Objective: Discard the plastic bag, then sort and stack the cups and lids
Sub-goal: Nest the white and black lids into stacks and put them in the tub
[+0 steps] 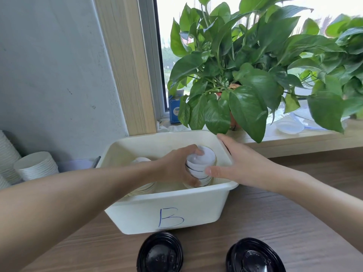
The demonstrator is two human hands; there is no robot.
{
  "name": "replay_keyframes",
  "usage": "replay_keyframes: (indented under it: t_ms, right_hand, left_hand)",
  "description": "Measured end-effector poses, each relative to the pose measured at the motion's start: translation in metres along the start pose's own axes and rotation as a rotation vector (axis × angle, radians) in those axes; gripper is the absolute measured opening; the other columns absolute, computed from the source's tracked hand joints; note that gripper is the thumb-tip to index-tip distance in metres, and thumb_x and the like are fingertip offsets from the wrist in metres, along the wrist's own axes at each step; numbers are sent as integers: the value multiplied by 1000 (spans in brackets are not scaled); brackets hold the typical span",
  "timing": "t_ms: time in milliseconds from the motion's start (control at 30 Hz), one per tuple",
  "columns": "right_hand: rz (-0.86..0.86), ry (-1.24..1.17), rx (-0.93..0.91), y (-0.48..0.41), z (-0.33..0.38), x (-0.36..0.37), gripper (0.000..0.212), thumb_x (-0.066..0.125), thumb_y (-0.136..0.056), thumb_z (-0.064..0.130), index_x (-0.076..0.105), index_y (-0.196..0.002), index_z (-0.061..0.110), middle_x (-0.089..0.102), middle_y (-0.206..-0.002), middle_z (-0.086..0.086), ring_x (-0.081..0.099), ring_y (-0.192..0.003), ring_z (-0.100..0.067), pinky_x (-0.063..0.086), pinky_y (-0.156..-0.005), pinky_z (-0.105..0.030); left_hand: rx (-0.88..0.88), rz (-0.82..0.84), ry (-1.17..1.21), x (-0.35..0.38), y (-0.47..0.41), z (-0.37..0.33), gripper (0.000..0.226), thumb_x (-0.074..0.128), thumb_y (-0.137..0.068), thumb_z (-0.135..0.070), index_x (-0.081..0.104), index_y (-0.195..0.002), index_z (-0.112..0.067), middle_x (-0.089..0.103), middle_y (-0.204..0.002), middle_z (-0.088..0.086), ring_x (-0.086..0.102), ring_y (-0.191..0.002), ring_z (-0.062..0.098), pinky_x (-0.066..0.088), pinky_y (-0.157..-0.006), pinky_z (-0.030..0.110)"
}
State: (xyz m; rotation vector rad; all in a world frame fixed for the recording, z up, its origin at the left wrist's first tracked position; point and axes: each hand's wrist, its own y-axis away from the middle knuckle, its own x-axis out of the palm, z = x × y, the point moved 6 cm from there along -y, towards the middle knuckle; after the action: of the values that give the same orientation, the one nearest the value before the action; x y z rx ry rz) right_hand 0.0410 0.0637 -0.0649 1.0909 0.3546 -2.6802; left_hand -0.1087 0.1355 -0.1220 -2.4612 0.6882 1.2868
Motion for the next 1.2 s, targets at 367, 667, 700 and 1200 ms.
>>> replay_keyframes:
  t_ms: [367, 667, 700, 1200]
  right_hand:
    - [-6, 1, 21, 0, -3, 1, 68, 76, -73, 46, 39, -129, 35, 54, -121, 13, 51, -108, -5, 41, -80, -23]
    - [-22, 14, 18, 0, 0, 1, 57, 74, -74, 40, 42, -120, 32, 52, -116, 12, 49, -102, -2, 36, -70, -17]
    - [-25, 16, 18, 0, -1, 1, 59, 74, -74, 41, 42, -122, 31, 52, -117, 11, 49, -102, -4, 36, -70, -17]
    - [-18, 50, 91, 9, 4, -5, 51, 71, -77, 44, 45, -116, 26, 53, -116, 4, 52, -104, -16, 45, -81, -30]
  left_hand:
    - [14, 11, -16, 4, 3, 1, 79, 90, -65, -27, 47, -131, -29, 54, -134, -6, 53, -119, 16, 42, -100, 28]
    - [20, -36, -98, -4, 6, -2, 79, 90, -61, -36, 50, -129, -32, 54, -134, -6, 50, -120, 14, 41, -102, 31]
    - [22, -36, -98, -5, 7, -2, 80, 90, -60, -39, 50, -129, -34, 54, -133, -5, 51, -121, 15, 42, -103, 34]
    - [-67, -115, -3, -50, 46, -30, 65, 85, -59, -54, 53, -115, -41, 52, -125, -4, 61, -105, 16, 54, -90, 39]
